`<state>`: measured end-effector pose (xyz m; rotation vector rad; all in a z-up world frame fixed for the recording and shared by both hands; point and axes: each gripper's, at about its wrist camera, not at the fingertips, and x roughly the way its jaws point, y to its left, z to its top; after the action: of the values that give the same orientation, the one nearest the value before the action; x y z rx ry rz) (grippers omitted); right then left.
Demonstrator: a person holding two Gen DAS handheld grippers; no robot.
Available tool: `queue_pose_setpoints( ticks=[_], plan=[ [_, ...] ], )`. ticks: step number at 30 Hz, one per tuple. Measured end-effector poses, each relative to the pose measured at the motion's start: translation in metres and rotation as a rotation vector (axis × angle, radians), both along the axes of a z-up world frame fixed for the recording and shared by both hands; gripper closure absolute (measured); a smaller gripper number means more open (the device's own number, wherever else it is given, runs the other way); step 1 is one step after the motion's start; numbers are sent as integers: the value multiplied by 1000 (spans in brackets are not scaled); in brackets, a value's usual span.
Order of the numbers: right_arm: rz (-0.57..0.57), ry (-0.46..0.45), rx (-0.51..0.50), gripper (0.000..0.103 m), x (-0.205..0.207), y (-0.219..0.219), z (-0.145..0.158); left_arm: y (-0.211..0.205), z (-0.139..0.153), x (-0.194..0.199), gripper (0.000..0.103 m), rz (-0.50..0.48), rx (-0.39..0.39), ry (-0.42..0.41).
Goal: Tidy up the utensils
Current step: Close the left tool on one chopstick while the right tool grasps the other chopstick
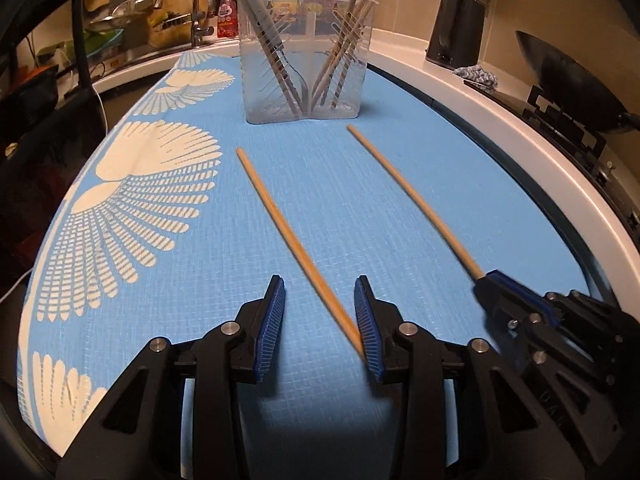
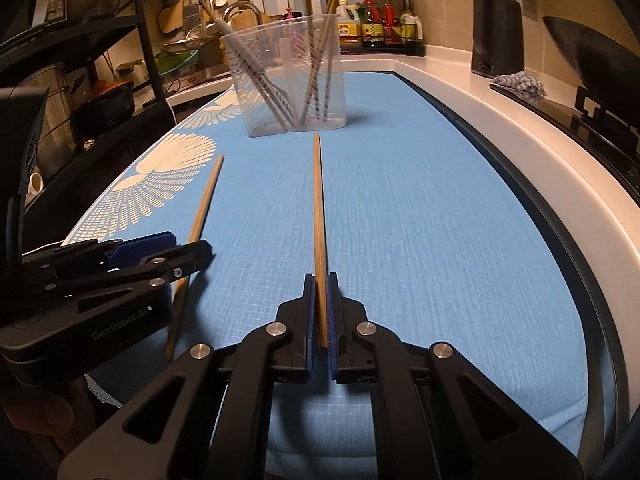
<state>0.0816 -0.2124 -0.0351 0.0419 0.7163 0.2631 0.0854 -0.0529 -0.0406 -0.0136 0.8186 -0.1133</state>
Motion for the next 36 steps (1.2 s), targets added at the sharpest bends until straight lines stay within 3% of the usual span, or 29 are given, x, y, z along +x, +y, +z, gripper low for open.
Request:
queue_pose_setpoints(
  ticks=[2,3,13,15,17,28,30,32,36],
  plan=[
    [-11,-1,1,97,1,-3,0,7,1,0,87,5,2,-1],
    [-15,-1,2,97,1,-3,0,12,1,-1,89,9,2,-2],
    [-52,4,11,96,-1,-8,-1,65,2,-6,91,-13,50,-35],
    [-59,3,7,96,-2,-9,-2,75,2,-6,84,-4,29,-31],
    [-55,1,-5,93,-3,-6,-1,84,2,-8,60,17,-13,-37],
    [-47,-10,-15,92,-3,-3,-1,67,-9,-40,57,45,18,-152],
    [-47,-13,-16,92,-3,-3,-2,63,-10,-42,60,49,31,-172],
    [-47,-16,-19,92,-4,-3,-2,62,-10,-43,75,49,40,-183],
    [-48,-17,-17,97,-4,-5,-2,64,-10,-42,93,48,35,-188]
  ],
)
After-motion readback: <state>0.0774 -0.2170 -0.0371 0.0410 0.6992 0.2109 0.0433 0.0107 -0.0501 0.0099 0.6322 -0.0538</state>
